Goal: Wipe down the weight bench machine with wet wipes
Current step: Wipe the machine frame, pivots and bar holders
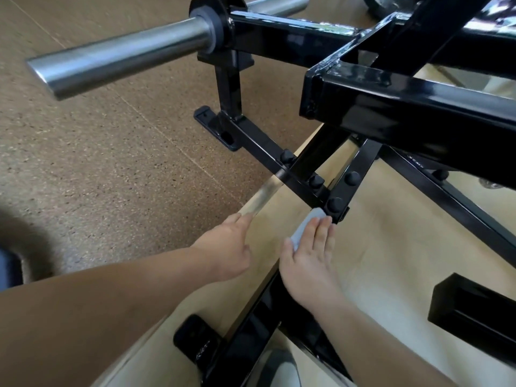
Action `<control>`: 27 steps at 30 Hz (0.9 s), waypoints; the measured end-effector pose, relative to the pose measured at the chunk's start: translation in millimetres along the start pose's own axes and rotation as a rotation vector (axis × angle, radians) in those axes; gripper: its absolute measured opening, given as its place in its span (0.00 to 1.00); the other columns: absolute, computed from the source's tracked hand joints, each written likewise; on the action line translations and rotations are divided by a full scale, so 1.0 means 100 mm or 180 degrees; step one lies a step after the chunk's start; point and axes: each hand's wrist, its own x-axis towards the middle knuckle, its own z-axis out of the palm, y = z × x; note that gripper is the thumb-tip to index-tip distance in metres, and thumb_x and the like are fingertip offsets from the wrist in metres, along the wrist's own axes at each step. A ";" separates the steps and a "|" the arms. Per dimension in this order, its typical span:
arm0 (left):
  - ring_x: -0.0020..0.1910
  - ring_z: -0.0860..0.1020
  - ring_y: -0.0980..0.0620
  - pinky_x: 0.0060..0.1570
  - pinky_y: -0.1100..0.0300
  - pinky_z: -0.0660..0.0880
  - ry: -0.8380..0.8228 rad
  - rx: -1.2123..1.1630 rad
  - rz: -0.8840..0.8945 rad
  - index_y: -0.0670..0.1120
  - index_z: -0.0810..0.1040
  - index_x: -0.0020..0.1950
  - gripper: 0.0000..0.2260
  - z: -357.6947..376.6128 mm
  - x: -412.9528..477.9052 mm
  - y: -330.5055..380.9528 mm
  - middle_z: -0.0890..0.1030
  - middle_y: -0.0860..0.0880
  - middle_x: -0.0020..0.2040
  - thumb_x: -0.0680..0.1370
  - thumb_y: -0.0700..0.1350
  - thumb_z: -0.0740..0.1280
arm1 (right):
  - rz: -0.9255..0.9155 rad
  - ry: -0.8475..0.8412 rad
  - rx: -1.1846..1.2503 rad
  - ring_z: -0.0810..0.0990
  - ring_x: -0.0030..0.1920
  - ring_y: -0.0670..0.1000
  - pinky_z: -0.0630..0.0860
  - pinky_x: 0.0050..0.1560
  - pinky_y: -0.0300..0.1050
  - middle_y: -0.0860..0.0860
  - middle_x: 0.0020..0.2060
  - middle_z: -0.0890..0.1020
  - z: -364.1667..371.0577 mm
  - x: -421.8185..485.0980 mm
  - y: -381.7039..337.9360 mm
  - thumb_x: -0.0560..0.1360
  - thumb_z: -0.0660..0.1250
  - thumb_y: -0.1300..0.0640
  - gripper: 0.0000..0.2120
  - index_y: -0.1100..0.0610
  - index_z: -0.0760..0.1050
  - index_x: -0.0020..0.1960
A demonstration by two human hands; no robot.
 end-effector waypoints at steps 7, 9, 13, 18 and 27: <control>0.79 0.63 0.44 0.75 0.49 0.66 -0.0144 0.0036 0.0050 0.48 0.47 0.84 0.32 0.01 -0.04 0.02 0.53 0.50 0.84 0.83 0.45 0.60 | -0.0138 0.0013 -0.0331 0.23 0.78 0.53 0.27 0.76 0.49 0.53 0.79 0.26 0.00 -0.02 -0.01 0.87 0.42 0.44 0.32 0.54 0.31 0.82; 0.79 0.64 0.45 0.74 0.51 0.66 -0.0114 0.0104 0.0093 0.47 0.49 0.84 0.32 0.01 -0.07 0.02 0.55 0.49 0.83 0.84 0.44 0.60 | -0.0437 0.0003 -0.0621 0.23 0.78 0.52 0.26 0.77 0.49 0.53 0.80 0.27 0.16 -0.29 -0.07 0.86 0.41 0.45 0.31 0.55 0.32 0.83; 0.78 0.64 0.48 0.74 0.56 0.65 0.0022 -0.0034 0.0064 0.46 0.55 0.84 0.28 -0.02 -0.11 0.03 0.61 0.48 0.82 0.84 0.44 0.60 | -0.0788 0.0094 -0.0471 0.34 0.82 0.45 0.32 0.79 0.41 0.50 0.84 0.47 0.21 -0.46 -0.13 0.87 0.42 0.48 0.28 0.58 0.52 0.84; 0.72 0.73 0.55 0.70 0.60 0.71 0.0194 -0.1499 0.0048 0.49 0.72 0.77 0.24 -0.18 -0.22 0.24 0.76 0.52 0.73 0.80 0.39 0.64 | -0.0466 0.0240 0.1200 0.72 0.68 0.39 0.64 0.72 0.34 0.49 0.67 0.77 -0.13 -0.45 -0.32 0.87 0.48 0.45 0.23 0.54 0.75 0.67; 0.38 0.81 0.63 0.42 0.65 0.75 0.0319 -0.2219 0.0568 0.52 0.84 0.42 0.07 -0.69 -0.61 0.59 0.84 0.58 0.37 0.76 0.40 0.76 | 0.0164 -0.0340 0.2115 0.82 0.57 0.50 0.77 0.67 0.56 0.48 0.54 0.84 -0.75 -0.49 -0.83 0.87 0.51 0.43 0.21 0.50 0.80 0.61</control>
